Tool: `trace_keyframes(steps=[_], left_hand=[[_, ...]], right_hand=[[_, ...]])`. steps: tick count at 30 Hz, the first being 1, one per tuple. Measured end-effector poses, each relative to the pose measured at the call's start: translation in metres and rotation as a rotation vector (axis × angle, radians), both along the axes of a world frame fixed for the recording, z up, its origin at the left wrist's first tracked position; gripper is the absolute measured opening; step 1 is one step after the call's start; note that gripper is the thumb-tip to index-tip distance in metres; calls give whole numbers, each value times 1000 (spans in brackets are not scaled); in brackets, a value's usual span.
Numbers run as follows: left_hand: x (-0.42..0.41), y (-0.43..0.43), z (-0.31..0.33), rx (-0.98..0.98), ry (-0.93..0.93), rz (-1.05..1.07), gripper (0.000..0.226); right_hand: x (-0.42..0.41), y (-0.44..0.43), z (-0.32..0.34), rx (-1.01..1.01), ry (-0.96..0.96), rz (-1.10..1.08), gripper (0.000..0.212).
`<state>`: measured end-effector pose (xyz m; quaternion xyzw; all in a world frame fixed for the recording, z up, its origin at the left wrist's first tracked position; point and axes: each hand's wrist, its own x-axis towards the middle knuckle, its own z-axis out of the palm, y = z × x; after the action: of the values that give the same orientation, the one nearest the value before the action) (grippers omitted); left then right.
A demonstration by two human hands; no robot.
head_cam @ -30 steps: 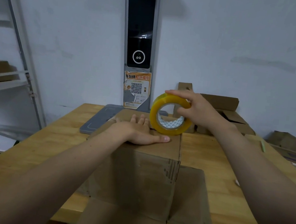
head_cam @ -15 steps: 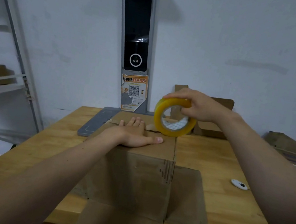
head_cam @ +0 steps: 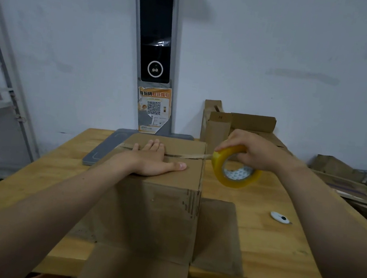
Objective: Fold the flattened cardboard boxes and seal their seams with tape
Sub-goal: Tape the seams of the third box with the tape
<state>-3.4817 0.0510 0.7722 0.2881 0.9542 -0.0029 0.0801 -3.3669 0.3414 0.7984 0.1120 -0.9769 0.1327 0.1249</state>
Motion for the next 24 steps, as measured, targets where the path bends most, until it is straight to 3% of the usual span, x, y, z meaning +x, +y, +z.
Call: trace_keyframes(steps=[4, 8, 12, 16, 24], left_hand=[[3, 0, 2, -4, -4, 7, 137], [7, 1, 3, -6, -7, 19, 137], [17, 5, 6, -32, 3, 22, 115], [36, 20, 7, -50, 9, -108, 98], [56, 66, 7, -18, -27, -276, 102]], right_hand=[[8, -7, -17, 34, -23, -40, 67], [7, -15, -32, 17, -61, -63, 67], [6, -20, -41, 20, -40, -72, 64], [8, -24, -41, 22, -40, -70, 59], [7, -22, -53, -85, -33, -80, 65]])
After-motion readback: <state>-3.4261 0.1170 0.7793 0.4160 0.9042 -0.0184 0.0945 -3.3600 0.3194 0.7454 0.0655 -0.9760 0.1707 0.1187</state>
